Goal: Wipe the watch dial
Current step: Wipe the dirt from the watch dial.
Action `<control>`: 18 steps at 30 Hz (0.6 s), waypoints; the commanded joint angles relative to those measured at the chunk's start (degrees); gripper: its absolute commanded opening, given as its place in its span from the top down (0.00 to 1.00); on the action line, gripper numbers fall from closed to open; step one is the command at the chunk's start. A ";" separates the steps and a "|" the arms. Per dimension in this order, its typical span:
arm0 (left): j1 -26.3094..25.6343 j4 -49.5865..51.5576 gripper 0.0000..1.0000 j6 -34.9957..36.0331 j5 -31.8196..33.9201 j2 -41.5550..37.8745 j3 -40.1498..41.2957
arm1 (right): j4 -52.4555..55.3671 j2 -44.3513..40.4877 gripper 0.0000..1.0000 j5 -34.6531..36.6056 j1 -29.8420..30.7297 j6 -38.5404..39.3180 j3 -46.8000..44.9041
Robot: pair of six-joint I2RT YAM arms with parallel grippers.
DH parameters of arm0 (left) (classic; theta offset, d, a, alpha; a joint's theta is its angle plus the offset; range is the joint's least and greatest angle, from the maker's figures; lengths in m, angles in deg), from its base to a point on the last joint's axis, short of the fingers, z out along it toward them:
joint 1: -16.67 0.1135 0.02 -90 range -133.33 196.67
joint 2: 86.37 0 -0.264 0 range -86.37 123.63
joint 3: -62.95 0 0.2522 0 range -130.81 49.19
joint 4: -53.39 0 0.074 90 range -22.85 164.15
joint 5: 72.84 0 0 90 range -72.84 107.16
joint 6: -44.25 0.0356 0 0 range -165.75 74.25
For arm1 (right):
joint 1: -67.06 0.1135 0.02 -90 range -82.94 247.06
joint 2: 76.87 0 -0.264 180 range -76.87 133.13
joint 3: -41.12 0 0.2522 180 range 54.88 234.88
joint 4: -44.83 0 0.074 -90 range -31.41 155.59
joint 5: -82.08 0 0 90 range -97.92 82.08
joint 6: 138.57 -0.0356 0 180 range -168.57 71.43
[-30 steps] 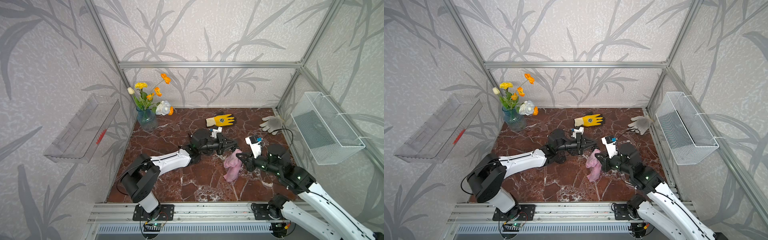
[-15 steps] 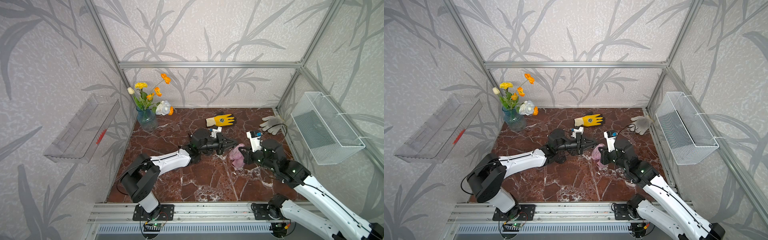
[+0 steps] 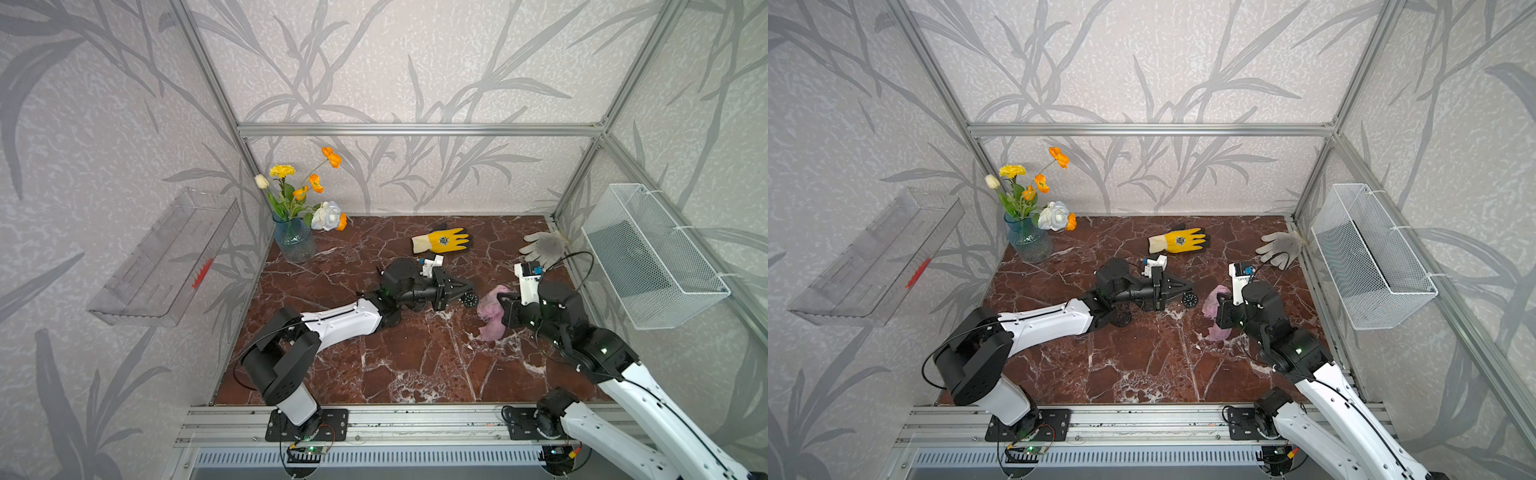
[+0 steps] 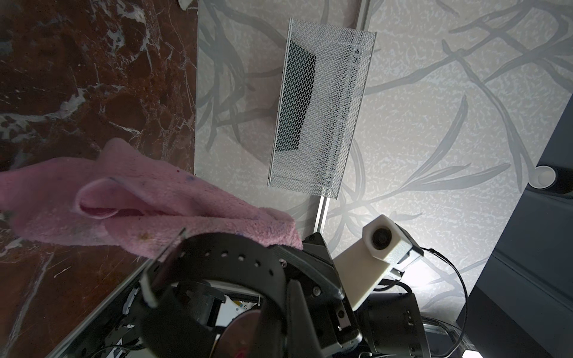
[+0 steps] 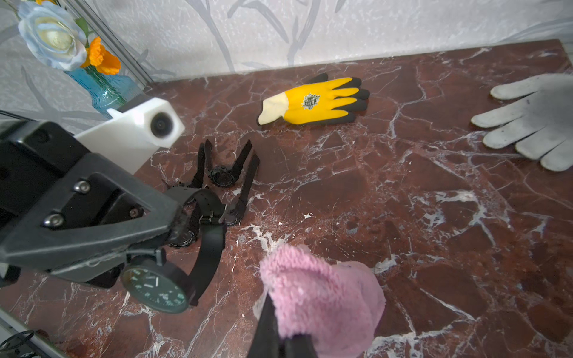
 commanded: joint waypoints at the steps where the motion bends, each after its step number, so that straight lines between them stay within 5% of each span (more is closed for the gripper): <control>1: 0.35 -2.75 1.00 -0.12 -0.80 -1.94 0.75 | -2.19 -2.22 1.00 -6.05 -0.06 2.69 1.18; 6: 0.44 -3.13 1.00 -0.40 -0.89 -1.44 0.50 | -9.27 -2.90 1.00 -17.62 0.88 3.35 -0.49; 18: 0.39 -3.18 1.00 -0.45 -0.79 -1.78 0.50 | -14.49 5.18 1.00 -14.28 8.11 3.72 -1.78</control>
